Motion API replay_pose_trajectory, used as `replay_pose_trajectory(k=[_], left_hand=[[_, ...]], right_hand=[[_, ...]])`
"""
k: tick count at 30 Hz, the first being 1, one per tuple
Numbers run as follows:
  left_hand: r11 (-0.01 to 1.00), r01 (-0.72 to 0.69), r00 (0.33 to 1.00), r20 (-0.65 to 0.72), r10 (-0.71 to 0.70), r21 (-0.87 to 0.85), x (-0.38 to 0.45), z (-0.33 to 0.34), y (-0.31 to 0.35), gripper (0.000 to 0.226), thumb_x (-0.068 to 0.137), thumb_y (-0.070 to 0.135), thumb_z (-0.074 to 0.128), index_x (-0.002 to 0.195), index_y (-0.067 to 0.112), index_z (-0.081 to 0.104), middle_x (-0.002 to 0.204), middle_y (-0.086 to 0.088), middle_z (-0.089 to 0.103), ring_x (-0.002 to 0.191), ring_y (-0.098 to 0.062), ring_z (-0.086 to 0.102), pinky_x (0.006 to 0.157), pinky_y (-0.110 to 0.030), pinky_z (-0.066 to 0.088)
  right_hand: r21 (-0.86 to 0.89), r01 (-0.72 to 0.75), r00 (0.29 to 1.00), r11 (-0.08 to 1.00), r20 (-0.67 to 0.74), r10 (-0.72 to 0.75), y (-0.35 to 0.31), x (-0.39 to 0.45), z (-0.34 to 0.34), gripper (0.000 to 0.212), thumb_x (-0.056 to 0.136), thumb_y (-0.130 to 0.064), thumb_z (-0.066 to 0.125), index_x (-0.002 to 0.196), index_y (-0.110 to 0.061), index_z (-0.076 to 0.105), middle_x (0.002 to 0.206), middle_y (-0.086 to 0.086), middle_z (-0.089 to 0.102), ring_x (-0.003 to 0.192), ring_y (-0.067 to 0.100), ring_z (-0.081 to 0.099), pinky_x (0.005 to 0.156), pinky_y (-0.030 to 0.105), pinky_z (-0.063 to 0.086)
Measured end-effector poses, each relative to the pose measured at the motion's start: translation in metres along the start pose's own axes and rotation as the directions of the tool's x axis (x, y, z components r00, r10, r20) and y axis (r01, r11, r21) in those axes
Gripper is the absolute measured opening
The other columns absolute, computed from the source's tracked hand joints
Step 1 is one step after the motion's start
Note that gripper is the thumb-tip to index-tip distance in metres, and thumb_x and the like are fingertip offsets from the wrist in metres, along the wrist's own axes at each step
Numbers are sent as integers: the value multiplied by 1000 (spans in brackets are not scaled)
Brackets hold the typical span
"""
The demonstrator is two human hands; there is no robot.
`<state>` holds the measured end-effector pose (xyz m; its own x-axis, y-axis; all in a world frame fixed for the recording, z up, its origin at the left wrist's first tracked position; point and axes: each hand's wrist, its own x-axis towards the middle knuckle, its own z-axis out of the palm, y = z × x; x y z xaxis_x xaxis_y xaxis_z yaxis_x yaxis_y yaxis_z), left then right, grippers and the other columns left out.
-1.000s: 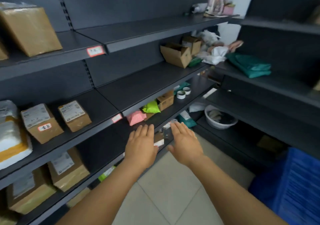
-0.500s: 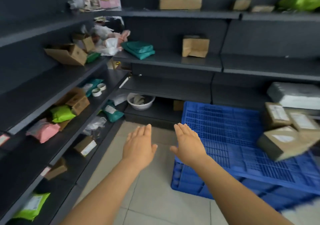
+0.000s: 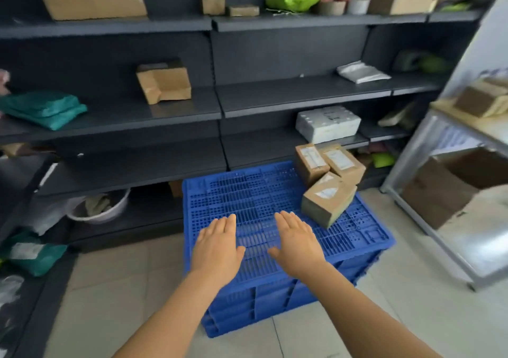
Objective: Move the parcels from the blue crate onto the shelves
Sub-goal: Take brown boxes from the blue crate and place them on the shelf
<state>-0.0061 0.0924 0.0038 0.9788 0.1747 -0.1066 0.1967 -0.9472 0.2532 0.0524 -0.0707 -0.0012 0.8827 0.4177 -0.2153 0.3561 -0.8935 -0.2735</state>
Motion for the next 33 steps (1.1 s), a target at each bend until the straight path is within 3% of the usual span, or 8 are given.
replay_pose_trajectory(k=[8,17,21,33], left_hand=[[982,-186,977,106,187,-26,117,14,46,74,99,43,44,155,16,2,160,0,15,147,-19,14,120,-36,16],[961,-268,931,237,277,-74,205,49,105,76,99,45,44,154,16,2,159,-2,19,146,-20,19,118,-38,21],[967,-233,914,317,253,-102,240,79,130,76,98,45,44,154,18,1,159,-2,20,144,-21,22,117,-39,24],[992,41,878,478,20,-116,347,176,194,77,97,43,46,155,18,1,161,-3,14,145,-25,22,114,-41,26]], right_hand=[[73,-193,978,978,-62,198,61,58,-23,78,96,-39,52,155,-16,5,162,-1,3,149,18,1,120,36,7],[200,-358,921,912,-86,380,138,106,-26,77,93,-40,57,153,-17,14,160,-1,14,147,20,13,119,37,14],[258,-421,898,869,-13,439,187,133,-19,78,93,-40,57,153,-17,13,160,-1,16,147,21,15,118,37,15],[463,-536,841,706,222,493,321,228,25,85,83,-38,65,150,-22,17,143,1,40,125,23,46,99,44,45]])
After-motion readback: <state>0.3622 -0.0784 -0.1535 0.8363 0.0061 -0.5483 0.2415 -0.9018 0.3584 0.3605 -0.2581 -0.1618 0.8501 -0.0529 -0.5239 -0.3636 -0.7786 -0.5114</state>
